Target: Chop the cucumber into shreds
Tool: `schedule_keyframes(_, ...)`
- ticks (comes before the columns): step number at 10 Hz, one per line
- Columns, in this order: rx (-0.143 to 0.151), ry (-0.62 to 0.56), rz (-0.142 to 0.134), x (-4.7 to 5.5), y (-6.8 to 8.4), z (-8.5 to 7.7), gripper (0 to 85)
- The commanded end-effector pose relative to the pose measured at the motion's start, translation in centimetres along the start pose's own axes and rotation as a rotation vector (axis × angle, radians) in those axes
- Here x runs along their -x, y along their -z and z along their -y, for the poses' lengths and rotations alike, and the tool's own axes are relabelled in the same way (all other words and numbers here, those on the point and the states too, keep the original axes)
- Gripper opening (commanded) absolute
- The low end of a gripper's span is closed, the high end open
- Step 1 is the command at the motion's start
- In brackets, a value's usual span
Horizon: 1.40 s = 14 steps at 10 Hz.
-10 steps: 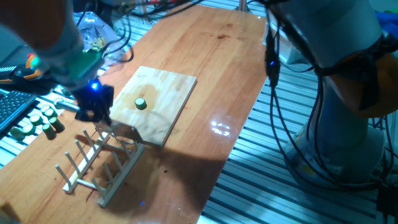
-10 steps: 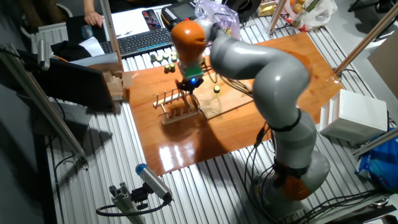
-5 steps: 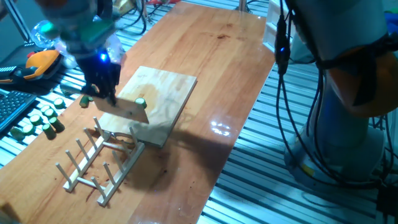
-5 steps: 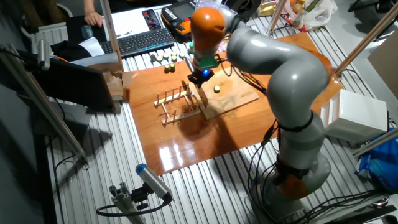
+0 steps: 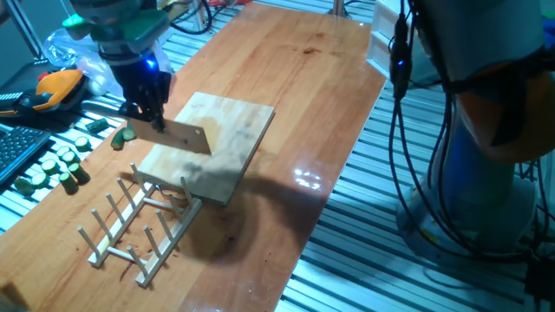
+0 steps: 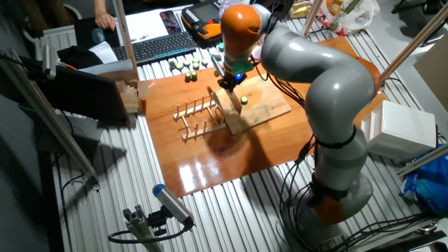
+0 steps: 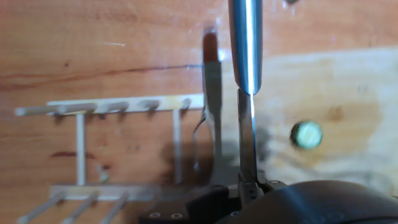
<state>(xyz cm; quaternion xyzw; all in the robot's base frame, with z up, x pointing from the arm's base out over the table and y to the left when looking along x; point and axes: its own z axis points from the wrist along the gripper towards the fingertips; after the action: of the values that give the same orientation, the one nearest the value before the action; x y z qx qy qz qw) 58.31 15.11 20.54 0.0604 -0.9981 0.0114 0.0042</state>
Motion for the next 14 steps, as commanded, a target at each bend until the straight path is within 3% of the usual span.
schedule_keyframes(1,-0.009,0.022,0.002,0.2,-0.6,1.9,0.0)
schedule_keyframes(3,0.008,0.039,0.001,0.5,-2.0,4.1,0.0)
schedule_keyframes(6,0.001,0.044,-0.002,1.1,-4.0,5.8,0.0)
schedule_keyframes(9,0.019,0.050,-0.013,1.8,-5.9,6.6,0.0)
schedule_keyframes(11,0.009,0.065,-0.013,1.7,-6.8,7.1,0.0)
schedule_keyframes(14,0.019,0.073,0.001,1.6,-8.4,7.7,0.0)
